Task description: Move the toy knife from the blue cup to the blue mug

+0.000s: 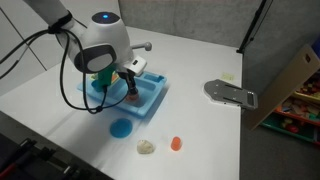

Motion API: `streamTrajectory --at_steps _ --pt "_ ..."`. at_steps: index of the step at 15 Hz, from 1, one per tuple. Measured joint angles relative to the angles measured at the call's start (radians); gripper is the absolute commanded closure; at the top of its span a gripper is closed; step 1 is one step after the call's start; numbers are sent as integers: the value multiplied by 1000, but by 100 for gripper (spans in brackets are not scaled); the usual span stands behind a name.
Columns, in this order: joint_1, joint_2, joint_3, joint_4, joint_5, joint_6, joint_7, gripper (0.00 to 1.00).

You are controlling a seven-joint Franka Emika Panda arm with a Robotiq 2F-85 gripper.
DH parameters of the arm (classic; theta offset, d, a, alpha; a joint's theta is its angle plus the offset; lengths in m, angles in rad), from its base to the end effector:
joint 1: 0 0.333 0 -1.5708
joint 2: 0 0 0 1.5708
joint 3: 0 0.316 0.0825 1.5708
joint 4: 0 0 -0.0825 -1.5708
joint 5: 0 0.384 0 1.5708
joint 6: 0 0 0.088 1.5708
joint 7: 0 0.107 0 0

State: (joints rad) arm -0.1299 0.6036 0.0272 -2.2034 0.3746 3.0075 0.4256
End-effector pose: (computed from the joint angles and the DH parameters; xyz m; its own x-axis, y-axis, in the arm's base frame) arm 0.5484 -0.0827 0.1214 0.6099 -0.7861 0.1003 -0.7631 -0.6167 -0.1932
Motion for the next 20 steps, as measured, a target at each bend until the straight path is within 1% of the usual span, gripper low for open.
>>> streamTrajectory --at_steps 2,5,8,13,15,17,20 --pt "-5 0 2 0 0 0 0 95" --pt "-6 0 3 0 0 0 -1 100" --pt "-6 -7 5 0 0 0 -3 96" --pt "-5 -40 12 -13 0 0 -19 96" --pt "5 -63 9 -27 0 0 -21 96" --pt "46 -87 -24 -43 -7 -3 -21 96" --pt "150 -126 -117 -73 -41 -5 -13 97"
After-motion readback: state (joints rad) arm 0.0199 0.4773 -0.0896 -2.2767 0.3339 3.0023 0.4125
